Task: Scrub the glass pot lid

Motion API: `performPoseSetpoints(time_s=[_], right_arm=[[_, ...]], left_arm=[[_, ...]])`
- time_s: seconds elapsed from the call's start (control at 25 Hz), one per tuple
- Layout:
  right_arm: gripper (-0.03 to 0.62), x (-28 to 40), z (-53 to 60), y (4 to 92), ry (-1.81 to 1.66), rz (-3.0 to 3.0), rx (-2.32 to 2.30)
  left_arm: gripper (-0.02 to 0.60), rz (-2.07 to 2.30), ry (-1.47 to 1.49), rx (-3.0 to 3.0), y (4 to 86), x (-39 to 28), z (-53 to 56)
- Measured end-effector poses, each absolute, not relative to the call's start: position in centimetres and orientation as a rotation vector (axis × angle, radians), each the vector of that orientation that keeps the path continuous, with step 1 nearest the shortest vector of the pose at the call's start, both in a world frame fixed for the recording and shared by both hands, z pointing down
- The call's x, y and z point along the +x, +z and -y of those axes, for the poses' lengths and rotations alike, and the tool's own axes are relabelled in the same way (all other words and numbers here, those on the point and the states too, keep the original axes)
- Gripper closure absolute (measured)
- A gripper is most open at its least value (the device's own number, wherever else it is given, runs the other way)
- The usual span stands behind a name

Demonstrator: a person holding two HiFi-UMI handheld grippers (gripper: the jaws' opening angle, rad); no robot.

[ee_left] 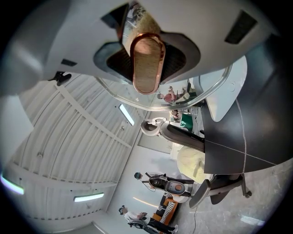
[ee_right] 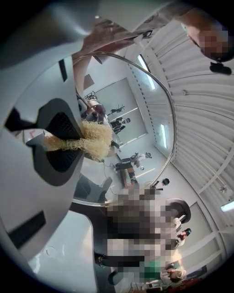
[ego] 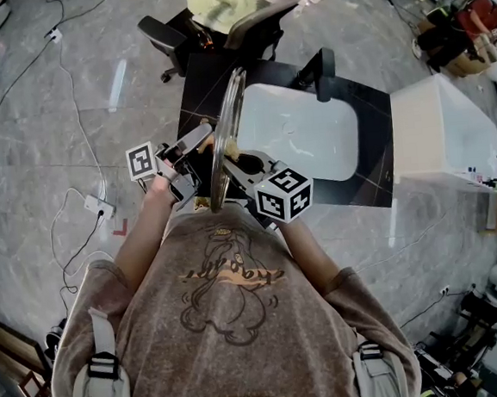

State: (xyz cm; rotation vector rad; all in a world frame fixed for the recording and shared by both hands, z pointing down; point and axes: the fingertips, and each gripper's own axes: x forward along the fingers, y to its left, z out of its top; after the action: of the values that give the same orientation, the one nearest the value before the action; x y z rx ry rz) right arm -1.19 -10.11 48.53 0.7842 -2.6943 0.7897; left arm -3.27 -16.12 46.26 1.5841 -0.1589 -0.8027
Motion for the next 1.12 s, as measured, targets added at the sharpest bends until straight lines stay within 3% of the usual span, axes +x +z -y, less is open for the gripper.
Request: performPoseSetpoints(time_s=[1.12], right_arm=[[0.553, 3.0, 15.3, 47.9, 0.751, 2.714, 1.047]], left_arm=[[0.399, 0.222, -0.765, 1.6, 46.6, -2.5, 15.8]])
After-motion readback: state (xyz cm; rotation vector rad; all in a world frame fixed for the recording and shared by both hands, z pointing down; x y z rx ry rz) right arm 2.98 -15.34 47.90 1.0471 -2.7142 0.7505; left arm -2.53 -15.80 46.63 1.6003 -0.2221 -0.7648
